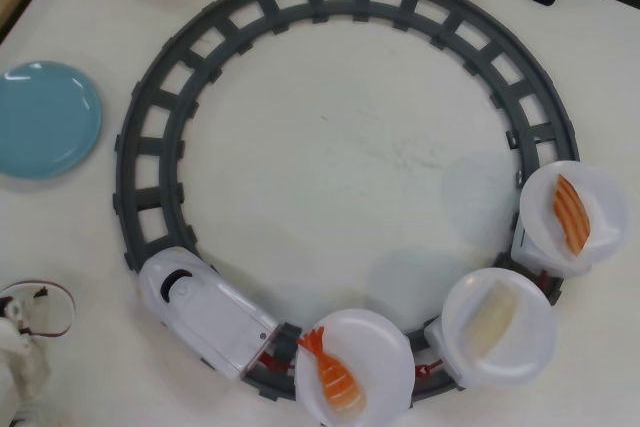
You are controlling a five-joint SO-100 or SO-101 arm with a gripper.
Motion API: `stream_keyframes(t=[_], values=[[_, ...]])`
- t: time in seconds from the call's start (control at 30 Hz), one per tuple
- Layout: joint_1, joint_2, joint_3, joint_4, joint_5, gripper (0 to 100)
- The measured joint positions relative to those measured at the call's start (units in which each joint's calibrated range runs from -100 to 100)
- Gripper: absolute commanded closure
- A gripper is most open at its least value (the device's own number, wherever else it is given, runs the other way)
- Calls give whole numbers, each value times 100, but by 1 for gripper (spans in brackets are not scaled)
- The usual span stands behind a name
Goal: Pick up the sushi from the Shinkansen and put it on the blue dish
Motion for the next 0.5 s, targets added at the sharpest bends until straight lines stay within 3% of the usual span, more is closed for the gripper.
stream_keyframes(t=[0.5], values=[[0,0,0,0,0,97]])
